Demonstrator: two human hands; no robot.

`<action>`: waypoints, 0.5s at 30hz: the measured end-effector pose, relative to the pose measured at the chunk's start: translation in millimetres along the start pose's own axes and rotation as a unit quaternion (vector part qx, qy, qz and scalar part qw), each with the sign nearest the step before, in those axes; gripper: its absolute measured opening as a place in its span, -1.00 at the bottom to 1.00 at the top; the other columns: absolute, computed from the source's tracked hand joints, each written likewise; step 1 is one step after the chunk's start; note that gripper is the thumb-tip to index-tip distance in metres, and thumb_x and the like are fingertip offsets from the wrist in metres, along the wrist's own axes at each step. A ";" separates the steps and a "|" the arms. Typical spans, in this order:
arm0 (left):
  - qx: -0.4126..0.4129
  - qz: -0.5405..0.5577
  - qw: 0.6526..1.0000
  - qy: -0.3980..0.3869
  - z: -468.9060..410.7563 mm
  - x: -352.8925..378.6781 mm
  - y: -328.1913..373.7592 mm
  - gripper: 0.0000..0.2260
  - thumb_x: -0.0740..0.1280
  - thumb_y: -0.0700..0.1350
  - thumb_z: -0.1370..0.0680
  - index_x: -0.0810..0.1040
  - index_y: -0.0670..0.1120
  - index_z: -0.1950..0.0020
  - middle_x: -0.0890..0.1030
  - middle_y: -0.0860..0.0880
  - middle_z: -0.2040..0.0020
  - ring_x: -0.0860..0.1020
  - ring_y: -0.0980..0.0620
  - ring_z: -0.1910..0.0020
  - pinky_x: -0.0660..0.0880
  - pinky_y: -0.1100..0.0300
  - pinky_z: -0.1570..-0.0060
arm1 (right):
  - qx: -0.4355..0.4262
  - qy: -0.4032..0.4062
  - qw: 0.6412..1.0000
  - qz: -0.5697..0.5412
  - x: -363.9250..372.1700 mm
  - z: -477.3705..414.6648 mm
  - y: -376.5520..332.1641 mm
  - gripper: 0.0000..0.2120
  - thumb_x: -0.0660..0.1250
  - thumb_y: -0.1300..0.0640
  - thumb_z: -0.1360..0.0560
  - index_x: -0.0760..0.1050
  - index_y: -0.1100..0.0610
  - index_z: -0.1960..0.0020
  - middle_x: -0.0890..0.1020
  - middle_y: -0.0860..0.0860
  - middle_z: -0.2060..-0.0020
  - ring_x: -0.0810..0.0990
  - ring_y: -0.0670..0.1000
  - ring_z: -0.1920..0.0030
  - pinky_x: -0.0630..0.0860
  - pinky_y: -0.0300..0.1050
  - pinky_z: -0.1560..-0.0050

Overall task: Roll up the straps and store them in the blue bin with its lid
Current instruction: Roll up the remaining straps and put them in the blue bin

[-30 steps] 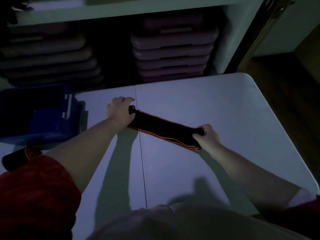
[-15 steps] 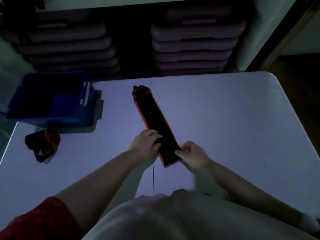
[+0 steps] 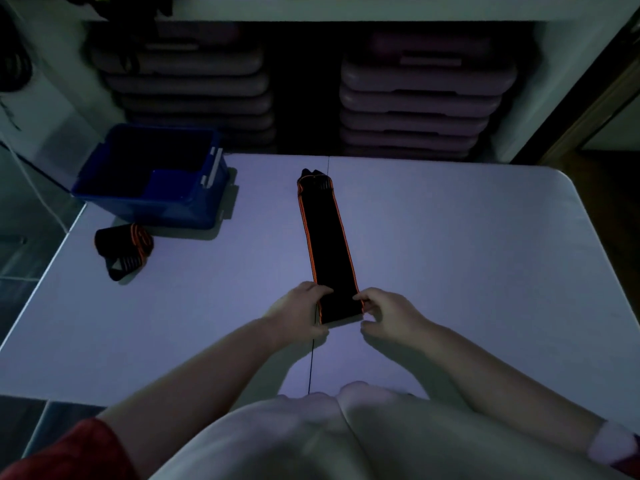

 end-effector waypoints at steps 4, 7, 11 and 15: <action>-0.063 0.040 0.996 0.045 13.1 8.6 0.1 -0.32 0.47 -0.06 -0.37 0.33 -0.09 -0.44 0.42 -0.14 -0.33 0.47 -0.10 -0.24 0.38 0.21 -0.18 | 0.007 -0.016 0.999 -0.041 9.3 -4.2 -6.0 -0.60 0.32 0.14 -0.37 0.50 -0.09 -0.19 0.54 -0.15 0.00 0.54 -0.11 -0.04 0.41 -0.35 0.06; -0.088 0.068 0.992 0.066 18.2 13.8 0.9 -0.26 0.49 -0.04 -0.34 0.30 -0.12 -0.46 0.40 -0.15 -0.34 0.45 -0.12 -0.27 0.38 0.16 -0.20 | 0.062 0.014 0.992 -0.108 -2.8 -16.8 -5.2 -0.78 0.29 0.09 -0.30 0.45 -0.03 0.05 0.40 -0.13 0.21 0.40 -0.03 0.14 0.33 -0.18 0.24; -0.100 0.100 0.986 0.088 16.6 10.0 -1.0 -0.39 0.52 -0.09 -0.33 0.46 -0.09 -0.35 0.57 -0.16 -0.16 0.58 -0.12 -0.11 0.50 0.13 -0.13 | 0.044 -0.087 0.994 -0.055 -4.7 -28.1 -12.8 -0.44 0.37 0.17 -0.34 0.44 0.05 -0.34 0.58 0.00 -0.15 0.56 -0.02 -0.16 0.51 -0.14 -0.13; -0.110 0.147 0.978 0.095 21.0 7.1 -9.2 -0.50 0.50 -0.17 -0.36 0.52 -0.09 -0.29 0.63 -0.10 -0.11 0.62 -0.04 -0.07 0.54 0.15 -0.13 | 0.024 -0.115 0.992 -0.046 1.7 -26.7 -12.6 -0.25 0.42 0.29 -0.36 0.24 0.11 -0.50 0.44 0.06 -0.37 0.43 0.02 -0.38 0.42 -0.03 -0.34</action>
Point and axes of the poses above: each hand's wrist, its own z-axis away from the middle knuckle, its own x-axis out of the palm, y = z × x, the point moved 4 cm from there along -z, towards the middle knuckle
